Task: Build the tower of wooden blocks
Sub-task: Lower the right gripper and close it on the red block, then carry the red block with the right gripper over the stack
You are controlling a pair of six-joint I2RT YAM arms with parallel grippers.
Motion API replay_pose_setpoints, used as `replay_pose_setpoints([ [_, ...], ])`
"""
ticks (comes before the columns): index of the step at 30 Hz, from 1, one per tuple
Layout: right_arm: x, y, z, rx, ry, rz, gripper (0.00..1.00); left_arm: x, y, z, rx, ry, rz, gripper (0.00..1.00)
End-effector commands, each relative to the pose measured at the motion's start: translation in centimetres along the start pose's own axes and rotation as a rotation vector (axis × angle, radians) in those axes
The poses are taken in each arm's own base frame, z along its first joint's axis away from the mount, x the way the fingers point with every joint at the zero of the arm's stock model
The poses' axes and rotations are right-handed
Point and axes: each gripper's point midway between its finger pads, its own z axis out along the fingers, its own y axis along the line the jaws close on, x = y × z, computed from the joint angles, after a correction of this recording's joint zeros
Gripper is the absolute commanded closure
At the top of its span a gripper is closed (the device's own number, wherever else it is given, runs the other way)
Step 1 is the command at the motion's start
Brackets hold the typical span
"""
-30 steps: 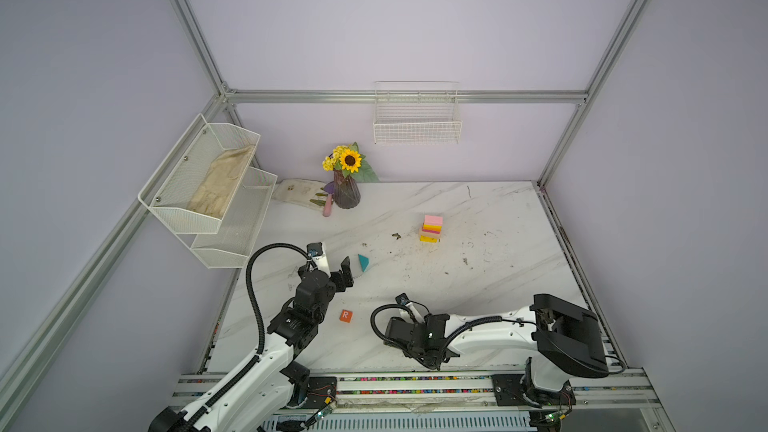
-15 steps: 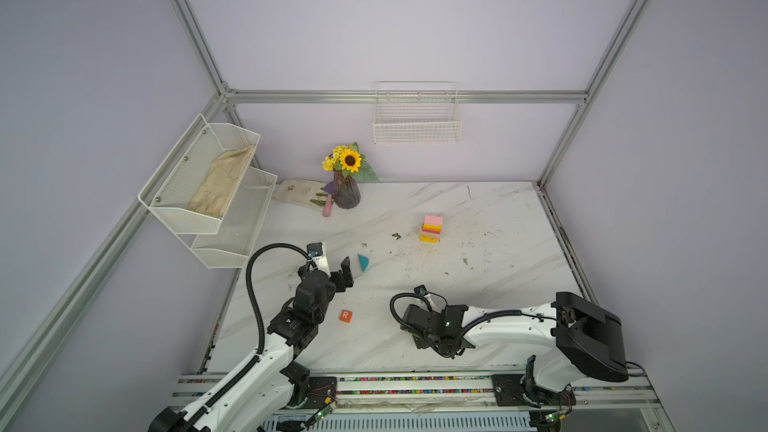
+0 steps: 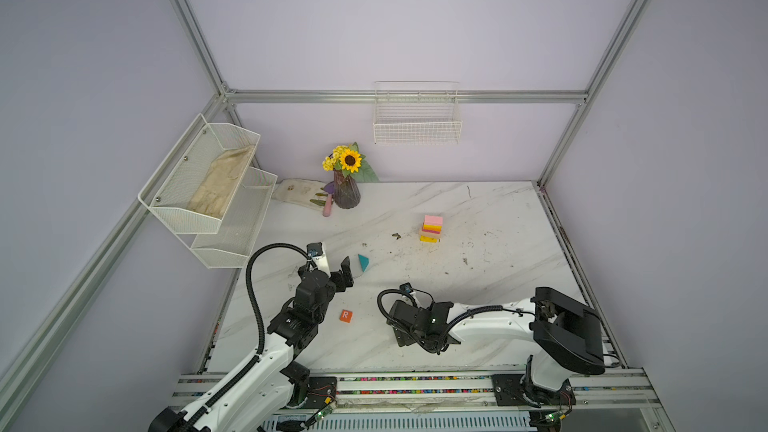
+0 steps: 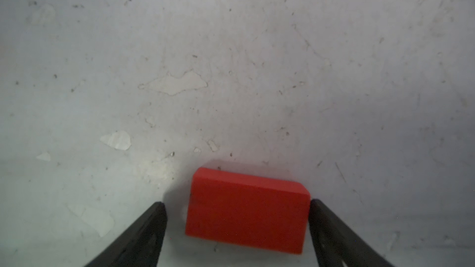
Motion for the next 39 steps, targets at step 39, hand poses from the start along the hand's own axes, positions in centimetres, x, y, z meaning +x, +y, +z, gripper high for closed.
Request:
replay_pose_setpoints([
  [39, -21.3, -11.3, -13.2, 0.105, -0.358, 0.302, 0.61, 0.7, 0.2, 0.0, 0.009, -0.003, -0.001, 0.07],
])
